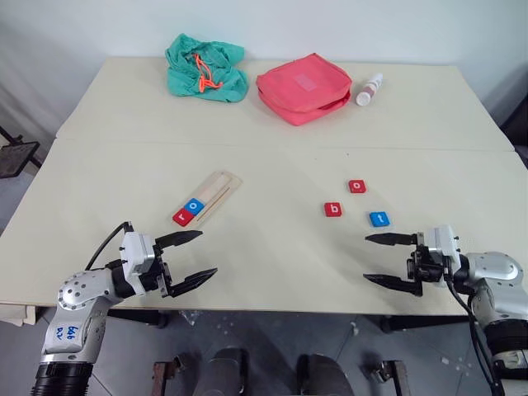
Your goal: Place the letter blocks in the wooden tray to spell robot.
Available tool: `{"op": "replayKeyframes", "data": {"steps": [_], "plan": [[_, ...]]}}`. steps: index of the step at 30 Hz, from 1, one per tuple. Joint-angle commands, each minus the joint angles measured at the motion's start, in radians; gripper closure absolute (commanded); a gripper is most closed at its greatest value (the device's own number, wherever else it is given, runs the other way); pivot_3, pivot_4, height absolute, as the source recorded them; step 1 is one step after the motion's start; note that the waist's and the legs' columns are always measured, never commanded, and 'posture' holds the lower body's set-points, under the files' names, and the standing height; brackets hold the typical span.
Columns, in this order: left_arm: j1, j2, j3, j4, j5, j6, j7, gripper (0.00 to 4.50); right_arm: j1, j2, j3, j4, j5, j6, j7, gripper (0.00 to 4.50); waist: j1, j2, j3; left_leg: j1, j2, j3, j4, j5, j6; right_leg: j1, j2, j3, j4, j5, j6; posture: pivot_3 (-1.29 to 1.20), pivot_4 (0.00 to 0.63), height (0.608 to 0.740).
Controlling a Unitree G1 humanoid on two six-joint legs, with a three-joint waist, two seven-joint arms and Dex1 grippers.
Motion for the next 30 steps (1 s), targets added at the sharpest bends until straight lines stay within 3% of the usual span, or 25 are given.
{"op": "replayKeyframes", "data": {"steps": [1,5,20,30], "plan": [[-0.004,-0.006,0.004,-0.028,-0.010,-0.002,0.011,0.00,-0.018,0.001,-0.012,0.001,0.011,-0.006,0.065,0.04,0.001,0.000,0.000,0.000,0.000,0.000,0.000,0.000,0.000,0.000,0.000,0.000,0.000,0.000,0.000,0.00,0.150,0.740],[0.015,0.006,0.015,-0.050,0.006,0.029,0.056,0.00,-0.033,-0.003,-0.014,-0.017,0.014,0.021,0.062,0.04,0.001,0.000,0.000,0.000,0.000,0.000,0.000,0.000,0.000,0.000,0.000,0.000,0.000,0.000,0.000,0.00,0.150,0.740],[0.201,0.100,0.251,-0.127,-0.004,0.225,0.246,0.00,-0.102,-0.031,-0.029,0.073,-0.012,0.025,0.055,0.04,0.001,0.000,0.000,0.000,0.000,0.000,0.000,0.000,0.000,0.000,0.000,0.000,0.000,0.000,0.000,0.00,0.150,0.740],[0.026,0.129,0.169,-0.142,0.024,0.495,0.422,0.00,-0.166,-0.005,0.000,-0.018,0.005,0.082,0.054,0.04,0.000,0.000,0.000,0.000,0.000,-0.002,0.000,0.000,0.000,0.000,0.000,0.001,0.001,0.000,0.000,0.00,0.150,0.740]]}}
